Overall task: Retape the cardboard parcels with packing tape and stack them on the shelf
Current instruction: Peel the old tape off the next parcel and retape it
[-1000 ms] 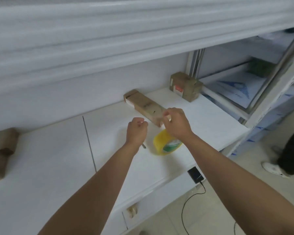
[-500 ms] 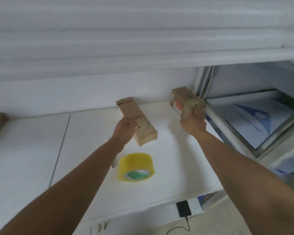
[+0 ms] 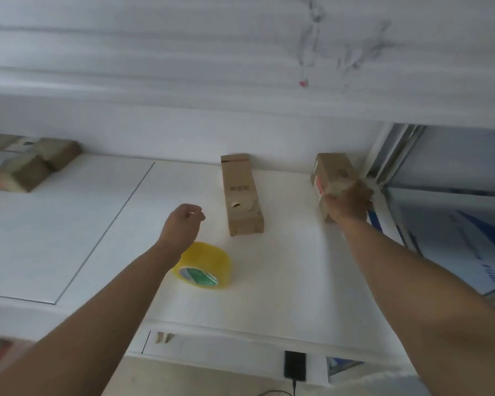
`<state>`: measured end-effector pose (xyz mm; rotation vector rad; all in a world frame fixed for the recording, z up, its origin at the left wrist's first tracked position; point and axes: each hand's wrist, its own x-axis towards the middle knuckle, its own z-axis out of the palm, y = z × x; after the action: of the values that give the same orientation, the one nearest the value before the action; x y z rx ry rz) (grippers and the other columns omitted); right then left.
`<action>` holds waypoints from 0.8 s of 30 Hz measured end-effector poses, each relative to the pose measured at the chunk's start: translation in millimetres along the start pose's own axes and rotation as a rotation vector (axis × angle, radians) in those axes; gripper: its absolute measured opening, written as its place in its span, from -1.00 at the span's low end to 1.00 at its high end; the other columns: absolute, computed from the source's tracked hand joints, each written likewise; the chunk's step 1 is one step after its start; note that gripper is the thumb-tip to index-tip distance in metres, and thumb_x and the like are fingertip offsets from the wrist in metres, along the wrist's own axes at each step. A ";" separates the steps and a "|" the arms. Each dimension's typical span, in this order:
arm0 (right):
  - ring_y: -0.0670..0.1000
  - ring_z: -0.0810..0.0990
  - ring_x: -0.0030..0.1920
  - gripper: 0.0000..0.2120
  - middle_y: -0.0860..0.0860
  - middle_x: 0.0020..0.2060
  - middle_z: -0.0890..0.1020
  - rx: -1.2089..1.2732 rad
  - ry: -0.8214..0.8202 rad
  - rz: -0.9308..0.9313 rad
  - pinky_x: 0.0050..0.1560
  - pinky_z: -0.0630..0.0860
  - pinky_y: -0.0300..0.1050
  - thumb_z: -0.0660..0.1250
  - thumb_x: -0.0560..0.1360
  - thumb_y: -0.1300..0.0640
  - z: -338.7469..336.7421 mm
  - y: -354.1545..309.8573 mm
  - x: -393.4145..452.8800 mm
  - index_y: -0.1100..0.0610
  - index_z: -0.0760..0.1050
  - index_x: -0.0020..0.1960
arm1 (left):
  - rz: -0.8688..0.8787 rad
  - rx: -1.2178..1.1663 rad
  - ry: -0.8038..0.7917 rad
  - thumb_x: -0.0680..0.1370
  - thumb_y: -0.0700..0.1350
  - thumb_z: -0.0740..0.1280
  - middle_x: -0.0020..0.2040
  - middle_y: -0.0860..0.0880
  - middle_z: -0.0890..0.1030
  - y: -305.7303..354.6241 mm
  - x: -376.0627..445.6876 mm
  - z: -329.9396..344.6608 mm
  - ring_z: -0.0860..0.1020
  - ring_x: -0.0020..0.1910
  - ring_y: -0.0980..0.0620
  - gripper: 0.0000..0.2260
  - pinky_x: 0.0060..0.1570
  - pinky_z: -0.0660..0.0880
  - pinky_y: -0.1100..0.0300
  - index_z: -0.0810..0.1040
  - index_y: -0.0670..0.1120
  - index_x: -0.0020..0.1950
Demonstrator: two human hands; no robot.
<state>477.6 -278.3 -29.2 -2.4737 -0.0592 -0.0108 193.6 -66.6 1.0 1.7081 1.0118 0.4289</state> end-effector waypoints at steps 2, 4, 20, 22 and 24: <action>0.32 0.23 0.44 -0.20 0.22 0.51 0.14 0.073 0.016 0.017 0.32 0.37 0.21 0.36 0.48 -0.01 -1.0 -4.2 -5.2 0.11 0.03 0.58 | -0.004 -0.002 0.018 0.61 -0.15 0.24 0.12 -0.02 0.61 -2.5 -5.4 1.6 0.54 0.10 -0.06 -0.87 0.16 0.49 -0.01 0.54 -0.02 0.12; 0.32 0.28 0.39 -0.18 0.23 0.49 0.17 0.122 0.069 -0.022 0.27 0.45 0.25 0.39 0.46 0.01 -0.6 -14.9 -16.4 0.12 0.05 0.57 | 0.009 -0.003 0.030 0.61 -0.15 0.23 0.10 -0.01 0.61 -0.8 -10.1 3.8 0.54 0.11 -0.05 -0.86 0.19 0.49 0.00 0.53 -0.01 0.13; 0.20 0.44 0.18 -0.23 0.16 0.27 0.38 0.306 -0.069 -0.951 -0.10 0.59 0.08 0.50 0.38 -0.10 101.4 -211.7 -304.4 0.09 0.26 0.46 | 0.143 -0.344 -0.023 0.54 0.14 0.15 0.21 0.11 0.63 -30.5 -27.6 -151.6 0.59 0.19 0.05 -0.65 0.22 0.51 0.00 0.48 0.25 0.31; 0.21 0.46 0.14 -0.22 0.16 0.23 0.38 0.253 -0.125 -0.972 -0.17 0.57 0.03 0.50 0.37 -0.13 122.0 -213.0 -332.7 0.08 0.24 0.44 | 0.086 -0.327 -0.012 0.50 0.15 0.20 0.21 0.02 0.63 -61.9 -26.5 -175.3 0.62 0.13 0.03 -0.65 0.16 0.56 0.00 0.56 0.13 0.24; 0.20 0.49 0.08 -0.22 0.16 0.19 0.39 0.175 -0.158 -0.980 -0.22 0.57 0.00 0.50 0.36 -0.13 140.6 -212.2 -358.2 0.07 0.21 0.41 | -0.005 -0.314 0.004 0.41 0.22 0.28 0.28 -0.08 0.54 -89.6 -25.3 -188.7 0.61 0.13 0.00 -0.56 0.12 0.59 0.00 0.56 0.08 0.22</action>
<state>109.2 -39.1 -16.5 -2.0328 -1.2576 -0.2167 9.1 34.6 -3.7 1.4237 0.8992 0.5578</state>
